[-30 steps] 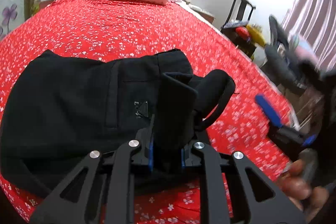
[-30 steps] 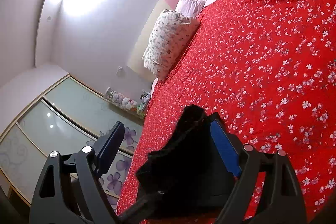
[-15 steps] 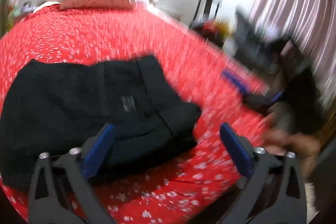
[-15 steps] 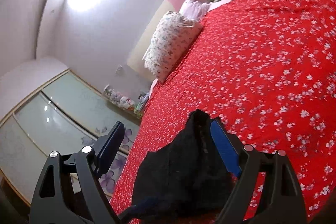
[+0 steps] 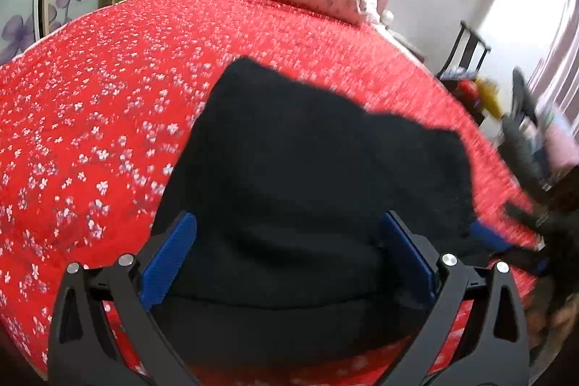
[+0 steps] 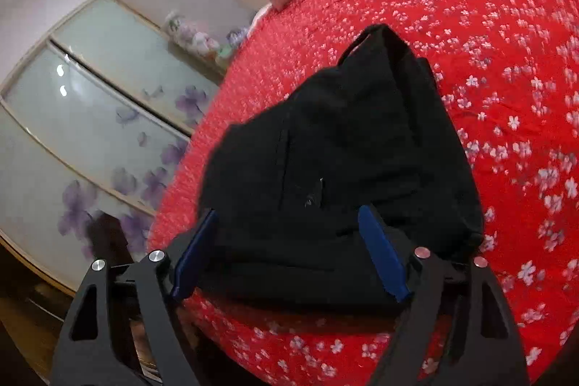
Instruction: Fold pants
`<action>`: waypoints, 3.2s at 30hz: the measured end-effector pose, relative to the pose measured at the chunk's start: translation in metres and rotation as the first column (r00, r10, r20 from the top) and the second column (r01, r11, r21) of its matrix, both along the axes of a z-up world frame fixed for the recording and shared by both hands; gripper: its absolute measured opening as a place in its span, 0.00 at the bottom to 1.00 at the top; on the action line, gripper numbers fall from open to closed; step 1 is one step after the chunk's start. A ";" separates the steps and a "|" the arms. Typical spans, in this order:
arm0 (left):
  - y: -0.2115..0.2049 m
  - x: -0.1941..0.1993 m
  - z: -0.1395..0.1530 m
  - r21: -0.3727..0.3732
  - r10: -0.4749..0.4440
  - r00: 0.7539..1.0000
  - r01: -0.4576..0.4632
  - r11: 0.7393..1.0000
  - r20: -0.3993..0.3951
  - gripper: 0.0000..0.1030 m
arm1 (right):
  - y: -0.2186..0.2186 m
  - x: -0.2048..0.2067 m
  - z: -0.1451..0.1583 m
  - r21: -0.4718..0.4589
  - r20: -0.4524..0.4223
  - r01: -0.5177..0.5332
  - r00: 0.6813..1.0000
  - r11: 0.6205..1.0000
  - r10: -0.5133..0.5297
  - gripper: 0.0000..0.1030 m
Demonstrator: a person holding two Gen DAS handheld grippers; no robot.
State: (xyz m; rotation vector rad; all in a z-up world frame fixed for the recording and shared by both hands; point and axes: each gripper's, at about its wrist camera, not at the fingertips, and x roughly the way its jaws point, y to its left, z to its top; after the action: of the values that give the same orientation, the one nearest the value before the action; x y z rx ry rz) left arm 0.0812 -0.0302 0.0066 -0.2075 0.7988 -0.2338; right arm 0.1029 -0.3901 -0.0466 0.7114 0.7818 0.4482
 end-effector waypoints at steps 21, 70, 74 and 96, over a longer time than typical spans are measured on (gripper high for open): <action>0.031 0.145 -0.006 -0.513 -0.113 0.974 -0.004 0.859 -0.198 0.98 | 0.000 0.048 -0.003 0.034 0.007 0.122 0.992 0.992 -0.122 0.79; 0.083 0.029 -0.015 -0.372 -0.063 0.994 0.025 0.928 -0.088 0.98 | -0.027 0.066 -0.019 -0.159 -0.145 0.012 0.989 0.987 -0.035 0.73; 0.084 0.030 -0.014 -0.374 -0.068 0.994 0.031 0.927 -0.086 0.98 | -0.024 0.066 -0.017 -0.173 -0.127 0.001 0.992 0.985 -0.024 0.73; 0.053 0.010 0.013 0.111 0.072 0.992 -0.084 0.990 0.104 0.98 | -0.027 0.057 -0.015 -0.122 -0.062 0.018 0.998 0.992 -0.025 0.43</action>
State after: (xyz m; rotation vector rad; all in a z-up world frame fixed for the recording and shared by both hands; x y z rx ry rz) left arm 0.0914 0.0228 0.0192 -0.1165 0.7009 -0.1227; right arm 0.1601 -0.4172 -0.0621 0.6221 0.8529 0.3566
